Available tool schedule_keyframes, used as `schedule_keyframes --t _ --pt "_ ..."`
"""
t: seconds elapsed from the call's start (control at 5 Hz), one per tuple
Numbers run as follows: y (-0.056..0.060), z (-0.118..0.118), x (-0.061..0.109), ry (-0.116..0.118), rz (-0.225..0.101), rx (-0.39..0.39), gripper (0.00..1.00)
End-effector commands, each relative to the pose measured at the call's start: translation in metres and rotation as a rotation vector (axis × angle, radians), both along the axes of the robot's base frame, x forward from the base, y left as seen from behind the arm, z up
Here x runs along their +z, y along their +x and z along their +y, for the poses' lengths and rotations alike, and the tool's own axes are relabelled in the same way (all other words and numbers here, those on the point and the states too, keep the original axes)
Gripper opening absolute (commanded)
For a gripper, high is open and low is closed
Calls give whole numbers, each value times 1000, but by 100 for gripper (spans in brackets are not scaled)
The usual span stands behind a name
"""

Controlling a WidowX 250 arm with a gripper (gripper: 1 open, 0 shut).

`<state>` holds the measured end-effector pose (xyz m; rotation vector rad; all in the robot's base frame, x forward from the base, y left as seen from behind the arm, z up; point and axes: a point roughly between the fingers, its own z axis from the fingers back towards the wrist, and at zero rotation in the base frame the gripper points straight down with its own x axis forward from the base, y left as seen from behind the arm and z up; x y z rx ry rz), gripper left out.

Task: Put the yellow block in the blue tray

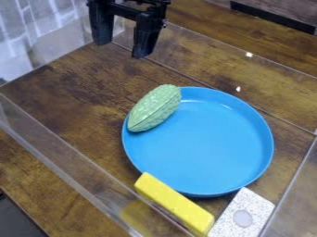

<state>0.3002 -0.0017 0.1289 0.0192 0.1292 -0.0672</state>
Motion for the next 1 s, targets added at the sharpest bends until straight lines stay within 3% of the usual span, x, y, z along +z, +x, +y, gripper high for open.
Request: schedule_keyframes --t 0.0,0.8 --pt "5 4 14 -12 -48 36 100" --pt "-2 6 15 -28 -19 72 100"
